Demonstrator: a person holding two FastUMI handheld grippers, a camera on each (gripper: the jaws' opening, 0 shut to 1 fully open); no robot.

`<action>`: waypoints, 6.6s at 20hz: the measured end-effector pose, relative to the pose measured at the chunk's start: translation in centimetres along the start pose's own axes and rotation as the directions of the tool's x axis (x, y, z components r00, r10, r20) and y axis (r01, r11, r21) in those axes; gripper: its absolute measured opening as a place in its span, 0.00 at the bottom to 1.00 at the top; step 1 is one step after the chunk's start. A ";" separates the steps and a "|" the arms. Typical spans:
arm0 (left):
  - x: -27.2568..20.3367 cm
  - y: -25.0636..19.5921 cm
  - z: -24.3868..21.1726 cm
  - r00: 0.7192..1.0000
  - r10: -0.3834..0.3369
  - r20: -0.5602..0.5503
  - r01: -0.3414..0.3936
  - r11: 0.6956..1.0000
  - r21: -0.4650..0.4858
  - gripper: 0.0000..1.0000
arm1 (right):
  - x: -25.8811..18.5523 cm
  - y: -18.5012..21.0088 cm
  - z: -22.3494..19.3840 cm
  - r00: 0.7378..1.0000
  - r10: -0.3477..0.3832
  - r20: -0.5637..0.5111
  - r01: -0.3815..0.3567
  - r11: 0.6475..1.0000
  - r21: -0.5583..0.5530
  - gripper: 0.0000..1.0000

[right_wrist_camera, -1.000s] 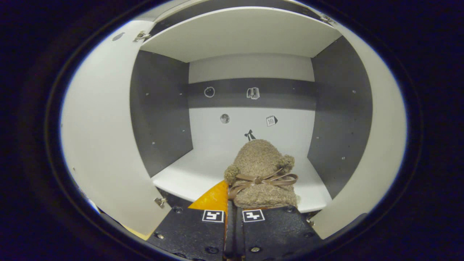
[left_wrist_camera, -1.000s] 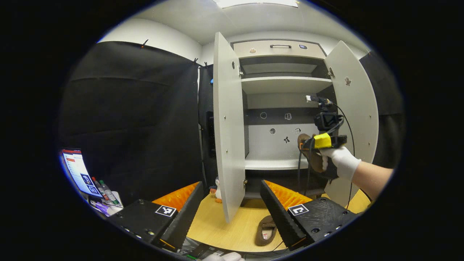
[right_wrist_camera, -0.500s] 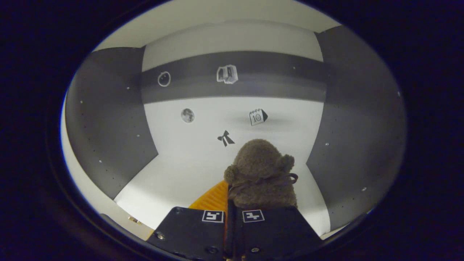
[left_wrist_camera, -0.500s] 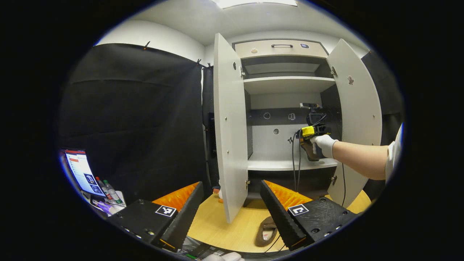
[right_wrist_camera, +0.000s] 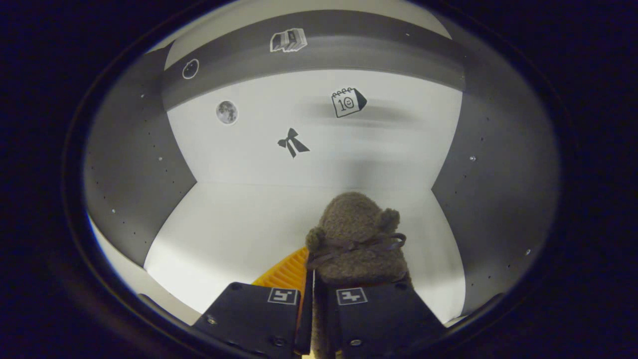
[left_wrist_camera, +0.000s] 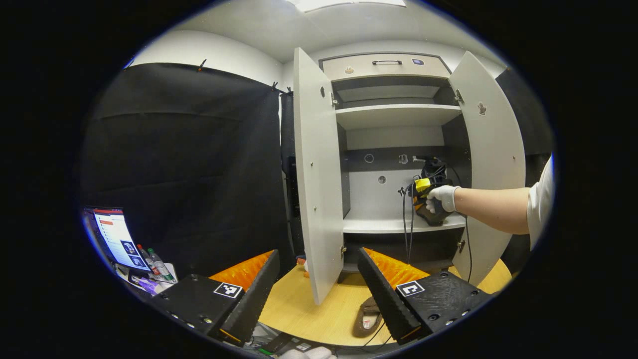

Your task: Grab one shoe with the right hand and put it into the shoe cabinet, grab the other shoe with the left hand and put it into the shoe cabinet; then close the right door with the right hand and the left door with the left hand.

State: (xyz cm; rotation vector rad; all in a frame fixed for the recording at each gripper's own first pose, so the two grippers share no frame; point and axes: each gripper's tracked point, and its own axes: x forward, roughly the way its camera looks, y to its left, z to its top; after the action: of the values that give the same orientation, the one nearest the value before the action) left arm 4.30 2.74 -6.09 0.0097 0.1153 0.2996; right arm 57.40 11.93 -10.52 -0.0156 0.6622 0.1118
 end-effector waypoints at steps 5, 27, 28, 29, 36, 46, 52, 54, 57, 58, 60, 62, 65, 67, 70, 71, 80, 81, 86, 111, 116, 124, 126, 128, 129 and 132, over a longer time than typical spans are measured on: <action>-0.7 0.0 0.4 1.000 -0.005 0.021 0.004 1.000 0.005 0.96 | -2.8 0.4 0.4 0.998 0.037 0.059 -0.038 0.999 0.024 0.65; -3.6 1.7 0.7 0.985 -0.156 0.069 0.154 0.987 0.036 0.96 | -32.6 2.9 -13.0 0.862 0.088 0.500 -0.097 0.995 -0.009 0.98; -3.6 1.8 0.6 0.985 -0.162 0.068 0.159 0.986 0.041 0.96 | -34.0 2.7 -14.0 0.852 0.084 0.517 -0.091 0.996 -0.011 0.98; -3.5 1.9 0.4 0.983 -0.171 0.067 0.169 0.985 0.038 0.96 | -35.2 2.4 -14.7 0.841 0.072 0.536 -0.076 0.997 -0.015 0.98; -2.0 0.4 -1.5 0.973 -0.224 0.057 0.223 0.975 0.019 0.96 | -41.5 -1.8 -22.8 0.823 0.024 0.568 -0.043 0.999 0.019 0.98; 3.2 -7.6 -12.2 0.921 -0.372 -0.113 0.372 0.928 -0.019 0.96 | -42.7 -8.0 -29.5 0.861 -0.070 0.504 0.054 0.997 0.046 0.98; 7.3 -10.2 -23.1 0.868 -0.375 -0.327 0.382 0.923 -0.043 0.96 | -41.8 -10.1 -30.6 0.887 -0.104 0.449 0.090 0.994 0.054 0.98; 8.4 -10.6 -26.7 0.838 -0.371 -0.400 0.385 0.922 -0.049 0.97 | -41.3 -10.6 -31.2 0.898 -0.117 0.424 0.105 0.993 0.050 0.98; 10.1 -11.7 -31.3 0.794 -0.364 -0.488 0.401 0.916 -0.031 0.97 | -40.6 -11.5 -32.0 0.911 -0.132 0.392 0.119 0.991 0.056 0.99; 10.3 -12.0 -32.4 0.778 -0.370 -0.507 0.413 0.910 -0.031 0.97 | -40.4 -11.8 -32.3 0.914 -0.140 0.381 0.124 0.990 0.065 0.98; 11.4 -12.7 -34.6 0.738 -0.383 -0.555 0.427 0.902 -0.055 0.96 | -40.1 -12.4 -32.7 0.920 -0.149 0.364 0.130 0.989 0.078 0.99; 13.1 -12.8 -35.8 0.719 -0.365 -0.592 0.422 0.905 -0.045 0.96 | -39.9 -13.2 -32.8 0.920 -0.169 0.353 0.149 0.985 0.082 0.99; 13.9 -12.6 -36.4 0.701 -0.365 -0.612 0.408 0.910 -0.076 0.97 | -39.9 -14.2 -32.9 0.919 -0.191 0.344 0.167 0.981 0.098 0.99; 14.0 -12.4 -36.2 0.702 -0.356 -0.616 0.400 0.914 -0.072 0.95 | -39.8 -14.6 -33.1 0.919 -0.203 0.338 0.180 0.979 0.101 0.98; 13.8 -12.8 -36.0 0.711 -0.355 -0.607 0.395 0.916 -0.072 0.94 | -39.9 -14.8 -33.1 0.917 -0.210 0.340 0.188 0.977 0.096 0.98; 14.0 -12.9 -36.0 0.713 -0.355 -0.605 0.392 0.917 -0.076 0.94 | -40.1 -14.7 -33.2 0.917 -0.210 0.340 0.190 0.978 0.091 0.98; 15.3 -13.9 -34.3 0.726 -0.321 -0.608 0.391 0.920 -0.018 0.02 | -40.4 -13.6 -32.4 0.915 -0.175 0.365 0.159 0.985 0.074 0.98; 15.2 -13.5 -33.0 0.741 -0.313 -0.594 0.385 0.923 -0.006 0.02 | -40.6 -13.3 -32.1 0.912 -0.169 0.374 0.152 0.986 0.073 0.98; 16.0 -12.9 -23.2 0.828 -0.309 -0.468 0.380 0.923 0.063 0.05 | -40.9 -12.2 -31.1 0.901 -0.139 0.410 0.123 0.990 0.065 0.98; 38.1 -22.0 5.4 0.934 -0.296 -0.198 0.314 0.947 0.063 0.04 | -41.3 -15.5 -29.6 0.880 -0.169 0.445 0.123 0.984 0.130 0.98; 41.5 -22.2 0.7 0.901 -0.260 -0.347 0.295 0.954 0.050 0.00 | -41.0 -16.5 -30.0 0.884 -0.200 0.422 0.154 0.978 0.140 0.99; 41.4 -22.1 -0.6 0.875 -0.254 -0.413 0.313 0.947 0.080 0.15 | -39.9 -16.8 -30.3 0.896 -0.203 0.395 0.160 0.977 0.139 0.98; 41.0 -22.1 -0.3 0.870 -0.267 -0.414 0.322 0.944 0.069 0.36 | -40.0 -16.9 -30.1 0.893 -0.208 0.399 0.167 0.977 0.134 0.98; 40.7 -21.4 0.4 0.877 -0.266 -0.400 0.318 0.946 0.067 0.67 | -40.0 -16.6 -30.0 0.893 -0.202 0.402 0.160 0.978 0.135 0.98; 40.2 -21.1 0.9 0.878 -0.272 -0.394 0.320 0.945 0.061 0.83 | -40.1 -16.5 -29.9 0.893 -0.199 0.404 0.158 0.978 0.133 0.98; 38.4 -20.9 2.1 0.868 -0.314 -0.385 0.350 0.936 0.026 0.96 | -40.4 -15.8 -29.6 0.892 -0.186 0.412 0.145 0.981 0.128 0.98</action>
State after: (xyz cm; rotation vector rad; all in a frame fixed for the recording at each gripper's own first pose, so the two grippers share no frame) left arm 47.08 -5.86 -8.88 0.0268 0.5093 -0.0559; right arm 9.38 -9.26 -9.41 0.0419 0.2276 -0.0814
